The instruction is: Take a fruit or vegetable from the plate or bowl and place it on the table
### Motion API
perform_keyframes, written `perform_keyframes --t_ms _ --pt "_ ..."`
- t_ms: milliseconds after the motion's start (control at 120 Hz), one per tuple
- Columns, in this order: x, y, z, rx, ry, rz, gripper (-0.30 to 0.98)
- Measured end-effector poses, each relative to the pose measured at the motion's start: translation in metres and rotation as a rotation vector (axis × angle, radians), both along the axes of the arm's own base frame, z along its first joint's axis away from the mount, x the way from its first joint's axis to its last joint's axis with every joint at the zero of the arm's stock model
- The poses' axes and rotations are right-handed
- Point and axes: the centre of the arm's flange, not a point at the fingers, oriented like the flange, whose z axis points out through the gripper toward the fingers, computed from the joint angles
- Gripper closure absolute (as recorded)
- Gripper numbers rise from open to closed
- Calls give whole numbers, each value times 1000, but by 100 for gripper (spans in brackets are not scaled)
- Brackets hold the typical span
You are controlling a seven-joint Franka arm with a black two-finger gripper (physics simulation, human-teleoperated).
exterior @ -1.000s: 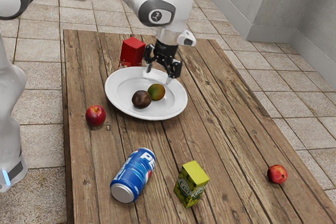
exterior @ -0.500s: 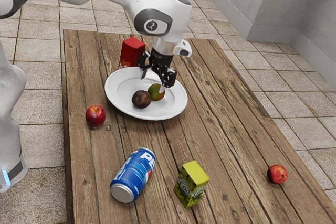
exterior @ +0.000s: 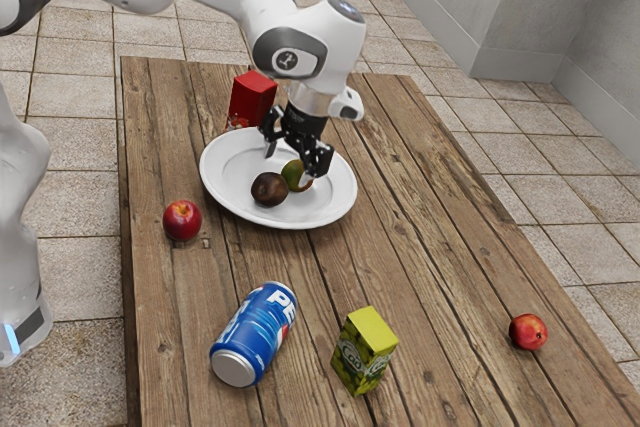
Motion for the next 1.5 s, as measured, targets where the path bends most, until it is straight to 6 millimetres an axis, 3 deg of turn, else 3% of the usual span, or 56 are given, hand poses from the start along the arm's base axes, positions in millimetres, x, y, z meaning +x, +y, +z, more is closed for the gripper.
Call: perform_keyframes --t_ms 325,933,1325,1500 --pt "12 3 -8 96 -44 -61 0" --pt "26 1 -32 91 -52 -67 3" --pt "26 5 -36 81 -44 -50 32" --pt "28 2 -16 90 -45 -51 35"
